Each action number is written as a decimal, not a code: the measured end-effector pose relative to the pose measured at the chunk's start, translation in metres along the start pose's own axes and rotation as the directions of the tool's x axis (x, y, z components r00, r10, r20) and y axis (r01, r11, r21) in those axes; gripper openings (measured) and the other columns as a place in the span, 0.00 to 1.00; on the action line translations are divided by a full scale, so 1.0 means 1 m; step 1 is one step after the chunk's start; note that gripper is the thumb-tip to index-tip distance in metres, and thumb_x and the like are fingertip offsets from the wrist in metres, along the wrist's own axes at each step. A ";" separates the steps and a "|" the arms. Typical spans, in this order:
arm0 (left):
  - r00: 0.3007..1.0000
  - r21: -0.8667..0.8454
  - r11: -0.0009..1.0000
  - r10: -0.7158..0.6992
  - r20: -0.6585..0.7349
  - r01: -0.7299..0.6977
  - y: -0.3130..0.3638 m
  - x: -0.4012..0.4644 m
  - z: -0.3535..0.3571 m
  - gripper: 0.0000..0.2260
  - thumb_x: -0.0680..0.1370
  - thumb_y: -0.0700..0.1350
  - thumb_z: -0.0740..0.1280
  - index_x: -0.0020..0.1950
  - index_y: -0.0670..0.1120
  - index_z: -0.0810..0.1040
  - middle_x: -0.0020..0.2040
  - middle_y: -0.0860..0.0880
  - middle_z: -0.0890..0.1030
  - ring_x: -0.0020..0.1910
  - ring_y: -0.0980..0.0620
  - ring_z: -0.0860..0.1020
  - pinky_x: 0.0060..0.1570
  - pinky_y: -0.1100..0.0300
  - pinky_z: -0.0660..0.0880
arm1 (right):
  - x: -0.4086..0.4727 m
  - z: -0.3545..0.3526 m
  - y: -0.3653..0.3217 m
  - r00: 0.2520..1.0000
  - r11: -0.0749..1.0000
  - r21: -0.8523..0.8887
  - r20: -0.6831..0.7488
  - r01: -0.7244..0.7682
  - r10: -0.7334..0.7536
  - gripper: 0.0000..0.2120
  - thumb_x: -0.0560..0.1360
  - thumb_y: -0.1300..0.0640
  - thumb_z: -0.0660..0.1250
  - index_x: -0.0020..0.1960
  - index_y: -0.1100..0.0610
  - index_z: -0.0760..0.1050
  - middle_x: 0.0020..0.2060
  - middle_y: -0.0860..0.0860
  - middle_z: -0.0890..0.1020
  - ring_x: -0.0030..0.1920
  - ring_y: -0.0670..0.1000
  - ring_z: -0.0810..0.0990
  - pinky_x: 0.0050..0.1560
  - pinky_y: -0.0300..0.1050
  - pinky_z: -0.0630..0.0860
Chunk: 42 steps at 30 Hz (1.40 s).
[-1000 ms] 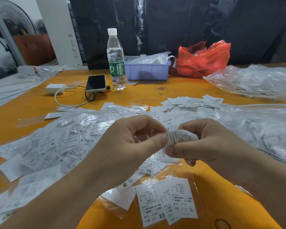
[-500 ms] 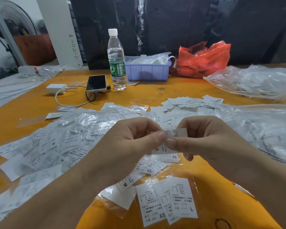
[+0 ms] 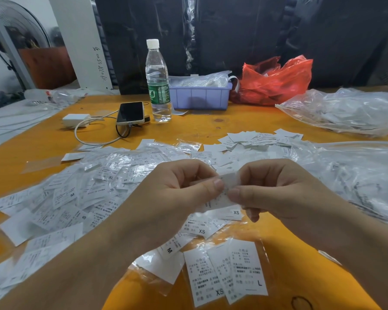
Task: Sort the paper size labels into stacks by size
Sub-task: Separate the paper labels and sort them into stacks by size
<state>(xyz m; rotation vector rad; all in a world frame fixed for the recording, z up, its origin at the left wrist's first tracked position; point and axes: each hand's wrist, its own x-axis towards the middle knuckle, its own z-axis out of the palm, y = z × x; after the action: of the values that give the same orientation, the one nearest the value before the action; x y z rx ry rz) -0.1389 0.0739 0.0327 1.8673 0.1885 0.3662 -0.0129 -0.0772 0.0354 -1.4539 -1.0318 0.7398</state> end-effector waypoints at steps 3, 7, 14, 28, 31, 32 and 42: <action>1.000 0.006 1.000 0.003 0.000 -0.003 0.000 -0.001 0.000 0.09 0.70 0.54 0.69 0.43 0.50 0.83 0.36 0.51 0.81 0.34 0.59 0.77 0.36 0.69 0.73 | -0.001 -0.001 -0.001 0.999 1.000 -0.021 -0.044 0.010 -0.011 0.12 0.65 0.55 0.79 0.34 0.62 0.79 0.27 0.54 0.74 0.28 0.48 0.71 0.30 0.40 0.71; 1.000 -0.002 1.000 -0.005 -0.019 0.005 -0.002 0.001 0.000 0.09 0.69 0.54 0.69 0.43 0.51 0.83 0.36 0.51 0.82 0.35 0.57 0.78 0.36 0.68 0.74 | -0.001 -0.001 -0.001 0.999 0.999 0.052 -0.033 0.002 0.000 0.05 0.65 0.60 0.76 0.34 0.60 0.82 0.28 0.56 0.76 0.29 0.49 0.73 0.30 0.40 0.73; 0.984 0.063 0.994 -0.083 -0.157 0.094 -0.009 0.006 -0.009 0.07 0.72 0.50 0.73 0.48 0.54 0.80 0.38 0.49 0.84 0.32 0.57 0.80 0.32 0.67 0.75 | 0.003 -0.008 0.005 0.987 0.955 -0.297 -0.154 0.003 -0.051 0.12 0.72 0.48 0.70 0.38 0.56 0.82 0.29 0.50 0.80 0.30 0.48 0.75 0.32 0.41 0.74; 0.969 0.742 0.670 0.178 -0.171 0.007 -0.018 0.006 -0.007 0.04 0.74 0.55 0.69 0.48 0.62 0.77 0.49 0.63 0.72 0.55 0.61 0.68 0.49 0.69 0.64 | 0.004 -0.020 0.014 0.983 0.567 -0.820 -0.157 -0.074 -0.099 0.07 0.76 0.56 0.67 0.51 0.46 0.78 0.44 0.39 0.76 0.47 0.41 0.75 0.46 0.36 0.72; 0.984 0.748 0.662 0.159 -0.080 -0.047 -0.018 0.004 0.003 0.08 0.74 0.60 0.62 0.46 0.61 0.79 0.49 0.63 0.73 0.55 0.63 0.67 0.51 0.69 0.64 | 0.001 -0.011 0.015 0.996 0.561 -0.825 -0.093 -0.072 -0.009 0.07 0.77 0.52 0.65 0.53 0.45 0.78 0.46 0.38 0.76 0.48 0.39 0.75 0.49 0.40 0.75; 0.990 0.752 0.657 0.137 -0.042 -0.059 -0.016 0.003 0.005 0.13 0.73 0.63 0.59 0.48 0.61 0.80 0.50 0.64 0.72 0.56 0.64 0.65 0.52 0.68 0.64 | 0.000 -0.008 0.015 0.997 0.548 -0.834 -0.077 -0.062 -0.005 0.07 0.78 0.51 0.63 0.54 0.45 0.78 0.47 0.38 0.76 0.48 0.39 0.74 0.49 0.41 0.76; 0.992 0.908 0.400 0.014 0.128 -0.123 -0.019 0.002 0.023 0.32 0.70 0.72 0.36 0.65 0.64 0.67 0.70 0.63 0.62 0.68 0.62 0.51 0.65 0.59 0.55 | -0.009 -0.008 -0.002 0.983 0.386 -0.905 -0.140 -0.177 0.122 0.19 0.80 0.59 0.54 0.65 0.43 0.72 0.62 0.43 0.75 0.61 0.48 0.73 0.59 0.49 0.74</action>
<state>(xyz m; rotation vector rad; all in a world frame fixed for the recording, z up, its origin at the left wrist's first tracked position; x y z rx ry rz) -0.1281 0.0599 0.0081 3.0339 0.2794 0.2159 -0.0100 -0.0890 0.0379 -2.5568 -1.3691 0.1680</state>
